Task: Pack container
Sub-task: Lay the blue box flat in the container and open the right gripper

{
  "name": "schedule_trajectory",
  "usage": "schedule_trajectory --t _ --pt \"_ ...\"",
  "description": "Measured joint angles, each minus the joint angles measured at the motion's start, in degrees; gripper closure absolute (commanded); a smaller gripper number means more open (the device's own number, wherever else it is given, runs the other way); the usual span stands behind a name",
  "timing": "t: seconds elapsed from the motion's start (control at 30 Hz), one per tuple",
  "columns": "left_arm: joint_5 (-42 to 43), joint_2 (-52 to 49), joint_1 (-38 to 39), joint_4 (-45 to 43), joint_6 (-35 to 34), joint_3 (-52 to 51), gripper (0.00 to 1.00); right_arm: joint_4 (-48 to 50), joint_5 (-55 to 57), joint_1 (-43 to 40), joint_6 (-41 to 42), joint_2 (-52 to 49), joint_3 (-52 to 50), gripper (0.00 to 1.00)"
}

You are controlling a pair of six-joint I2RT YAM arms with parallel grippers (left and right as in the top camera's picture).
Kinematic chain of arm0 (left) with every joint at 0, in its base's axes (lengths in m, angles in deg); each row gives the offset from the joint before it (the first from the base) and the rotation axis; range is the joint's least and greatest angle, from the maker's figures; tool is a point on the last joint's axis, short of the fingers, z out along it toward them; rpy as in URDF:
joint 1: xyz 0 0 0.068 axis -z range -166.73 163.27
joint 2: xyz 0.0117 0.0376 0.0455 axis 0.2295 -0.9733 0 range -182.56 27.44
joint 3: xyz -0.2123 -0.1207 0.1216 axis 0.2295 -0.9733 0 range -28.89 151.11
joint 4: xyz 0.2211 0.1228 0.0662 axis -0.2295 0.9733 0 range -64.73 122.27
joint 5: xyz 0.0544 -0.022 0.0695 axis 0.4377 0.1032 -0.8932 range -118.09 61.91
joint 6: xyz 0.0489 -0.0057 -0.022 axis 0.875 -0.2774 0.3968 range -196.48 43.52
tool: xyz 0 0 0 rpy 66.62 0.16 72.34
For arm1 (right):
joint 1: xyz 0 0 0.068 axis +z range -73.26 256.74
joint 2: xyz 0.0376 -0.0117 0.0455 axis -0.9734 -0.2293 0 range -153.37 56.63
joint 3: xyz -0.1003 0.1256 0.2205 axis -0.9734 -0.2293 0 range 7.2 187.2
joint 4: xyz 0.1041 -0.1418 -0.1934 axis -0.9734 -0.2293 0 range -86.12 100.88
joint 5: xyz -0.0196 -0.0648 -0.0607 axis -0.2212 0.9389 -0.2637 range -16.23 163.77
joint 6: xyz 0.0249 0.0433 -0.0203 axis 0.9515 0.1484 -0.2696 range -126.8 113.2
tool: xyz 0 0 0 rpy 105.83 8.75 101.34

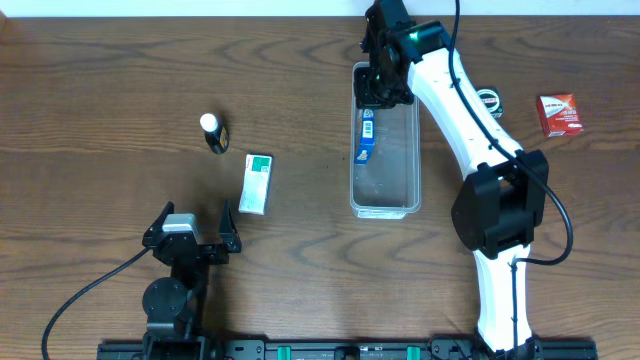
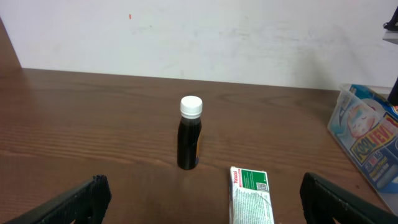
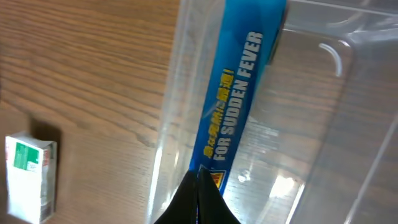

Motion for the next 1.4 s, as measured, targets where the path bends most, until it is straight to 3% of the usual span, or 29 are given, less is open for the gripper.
schedule_trajectory --t 0.37,0.7,1.4 --pt "0.00 0.00 0.00 0.00 0.00 0.00 0.02 -1.22 3.87 0.02 0.00 0.00 0.00 0.98" --pt "0.00 0.00 0.00 0.00 0.02 0.00 0.02 3.82 -4.79 0.02 -0.63 0.00 0.00 0.98" --pt "0.00 0.00 0.00 0.00 0.00 0.00 0.02 1.42 -1.03 0.39 -0.83 0.00 -0.57 0.98"
